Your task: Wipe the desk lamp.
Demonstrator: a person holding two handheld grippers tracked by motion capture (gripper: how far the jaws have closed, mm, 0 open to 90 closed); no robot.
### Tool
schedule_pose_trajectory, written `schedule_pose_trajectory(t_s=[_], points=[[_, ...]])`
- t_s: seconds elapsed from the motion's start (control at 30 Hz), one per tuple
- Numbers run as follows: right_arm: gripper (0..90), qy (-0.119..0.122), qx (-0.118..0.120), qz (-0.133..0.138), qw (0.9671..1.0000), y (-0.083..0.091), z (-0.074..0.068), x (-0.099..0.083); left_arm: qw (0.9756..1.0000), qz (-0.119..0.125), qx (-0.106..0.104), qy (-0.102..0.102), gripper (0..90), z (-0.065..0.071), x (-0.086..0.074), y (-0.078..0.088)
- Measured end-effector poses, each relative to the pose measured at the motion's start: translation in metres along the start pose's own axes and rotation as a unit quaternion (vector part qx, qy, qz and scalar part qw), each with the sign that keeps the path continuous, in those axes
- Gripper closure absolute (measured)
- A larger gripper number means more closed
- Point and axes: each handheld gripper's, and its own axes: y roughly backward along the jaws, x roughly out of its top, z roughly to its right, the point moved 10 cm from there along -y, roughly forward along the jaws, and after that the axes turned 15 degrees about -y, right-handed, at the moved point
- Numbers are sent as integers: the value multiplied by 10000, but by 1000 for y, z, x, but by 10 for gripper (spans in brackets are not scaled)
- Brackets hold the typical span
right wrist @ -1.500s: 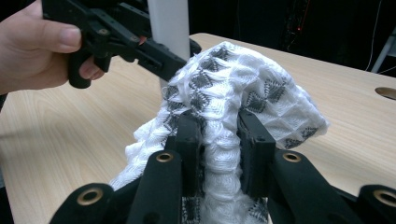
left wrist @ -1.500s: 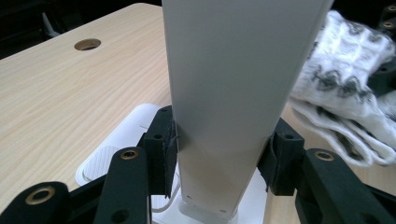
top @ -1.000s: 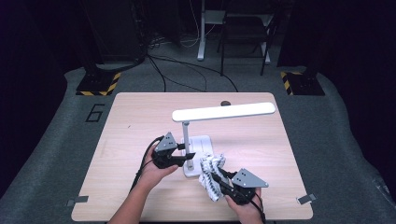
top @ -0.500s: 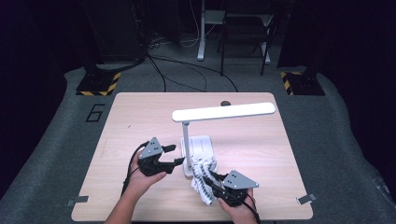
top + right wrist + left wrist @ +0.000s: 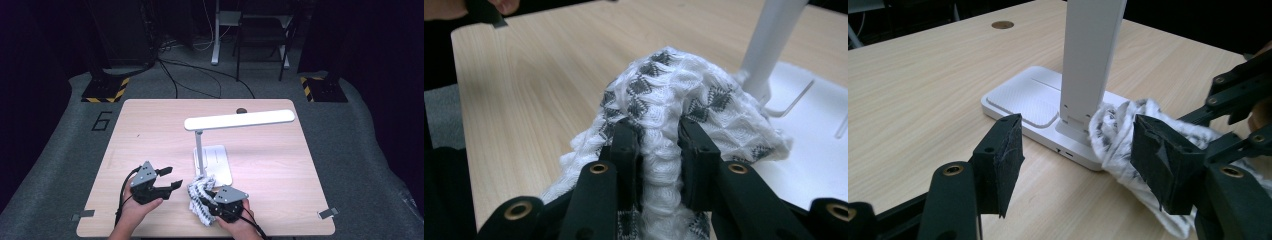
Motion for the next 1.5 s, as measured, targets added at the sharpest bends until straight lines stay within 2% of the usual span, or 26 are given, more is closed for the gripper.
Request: schedule_pose_trajectory(t_s=[0.03,0.1,0.13,0.23,0.27,0.37,0.43,0.53,0.57,0.67,0.77,0.8,0.87,1.03,1.07,1.1,1.13,1.17,1.2,1.23,1.27,1.33,1.43,1.5], points=[[711,36,14,-31,10000,-2,0,-1,10000,-17,-39,52,375,1,-3,2],[709,110,17,-102,9999,-4,0,-4,10000,-49,-52,26,376,2,-5,3],[707,232,-31,-297,9993,-9,0,-9,10000,-29,-3,38,375,2,-6,3],[702,220,-55,-418,9989,-12,1,-14,10000,-69,69,13,375,1,-8,4],[696,205,-77,-535,9983,-15,2,-19,9999,-82,69,27,374,2,-10,4],[681,168,-98,-612,9979,-16,4,-22,10000,-62,38,44,373,5,-10,3],[622,98,-104,-659,9977,-17,8,-23,9999,-119,-35,35,372,11,-12,0],[571,-7,-93,-611,9981,-15,8,-22,9999,-118,-62,62,361,15,-12,-2],[547,-30,-72,-581,9983,-13,8,-21,9998,-144,-132,63,362,17,-13,-2],[505,-101,-32,-378,9992,-4,8,-14,9997,-29,-185,167,352,22,-9,-4],[483,-181,19,-300,9994,1,8,-12,9995,-6,-259,152,345,25,-7,-5],[463,-262,55,-188,9995,6,7,-8,9994,-7,-324,130,344,30,-6,-7],[452,-322,56,-157,9993,8,7,-6,9994,-2,-324,110,342,32,-5,-9],[441,-310,34,61,9995,17,10,3,9992,-6,-399,86,334,40,-3,-12],[441,-300,-48,150,9994,24,13,6,9985,12,-529,152,332,48,-2,-14],[441,-300,-48,150,9994,24,13,6,9985,12,-529,152,332,48,-2,-14],[441,-341,-79,229,9991,32,18,9,9979,-5,-628,138,332,56,0,-18],[441,-341,-79,229,9991,32,18,9,9979,-5,-628,138,332,56,0,-18],[441,-446,-184,318,9983,40,26,11,9972,-60,-738,46,332,64,1,-22],[441,-490,-228,346,9979,44,29,11,9972,-60,-738,46,332,64,1,-22],[441,-533,-239,366,9976,48,32,11,9969,-84,-781,-69,332,70,2,-26],[441,-530,-315,406,9973,54,39,12,9964,-160,-822,-144,332,75,0,-31],[441,-551,-386,408,9969,59,44,10,9960,-216,-860,-150,331,79,-1,-34],[441,-582,-454,436,9963,64,48,9,9952,-281,-909,-227,331,83,-3,-37]])
